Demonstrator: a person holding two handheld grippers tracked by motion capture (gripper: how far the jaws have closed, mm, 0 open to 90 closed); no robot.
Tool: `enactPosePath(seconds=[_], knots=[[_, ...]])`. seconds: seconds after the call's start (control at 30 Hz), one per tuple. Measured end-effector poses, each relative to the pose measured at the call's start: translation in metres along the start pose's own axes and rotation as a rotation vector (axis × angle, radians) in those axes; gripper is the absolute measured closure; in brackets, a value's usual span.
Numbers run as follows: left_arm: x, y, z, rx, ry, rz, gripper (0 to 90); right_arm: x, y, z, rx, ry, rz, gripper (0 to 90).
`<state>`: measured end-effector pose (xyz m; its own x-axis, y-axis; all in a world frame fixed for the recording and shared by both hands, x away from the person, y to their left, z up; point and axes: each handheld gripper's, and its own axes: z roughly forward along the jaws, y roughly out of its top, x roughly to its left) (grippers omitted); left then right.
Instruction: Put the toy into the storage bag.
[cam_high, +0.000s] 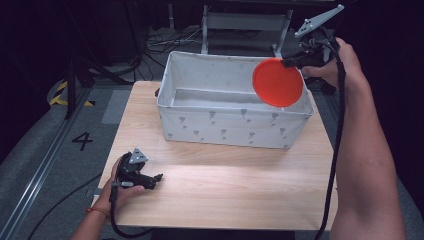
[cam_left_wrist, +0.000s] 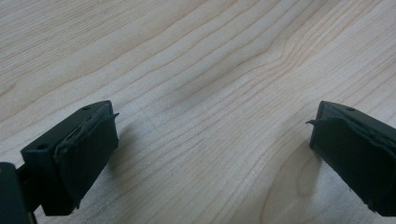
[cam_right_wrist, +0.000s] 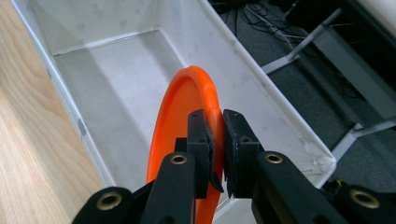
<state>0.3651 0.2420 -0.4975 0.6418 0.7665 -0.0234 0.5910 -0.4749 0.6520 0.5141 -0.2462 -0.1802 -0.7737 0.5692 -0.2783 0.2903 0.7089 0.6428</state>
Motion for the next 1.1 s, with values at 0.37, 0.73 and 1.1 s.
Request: enactPosePath(seconds=[0.37, 0.73, 1.1], knots=[[0.000, 0.000, 0.000, -0.001, -0.001, -0.003, 1.5, 0.003, -0.011, 0.041, 0.060, 0.042, -0.060, 82.1], [0.000, 0.000, 0.000, 0.000, -0.002, -0.002, 1.5, 0.015, -0.036, 0.060, 0.150, 0.149, -0.131, 82.0], [0.000, 0.000, 0.000, 0.000, -0.001, -0.003, 1.5, 0.034, -0.051, 0.076, 0.259, 0.219, -0.232, 81.6]])
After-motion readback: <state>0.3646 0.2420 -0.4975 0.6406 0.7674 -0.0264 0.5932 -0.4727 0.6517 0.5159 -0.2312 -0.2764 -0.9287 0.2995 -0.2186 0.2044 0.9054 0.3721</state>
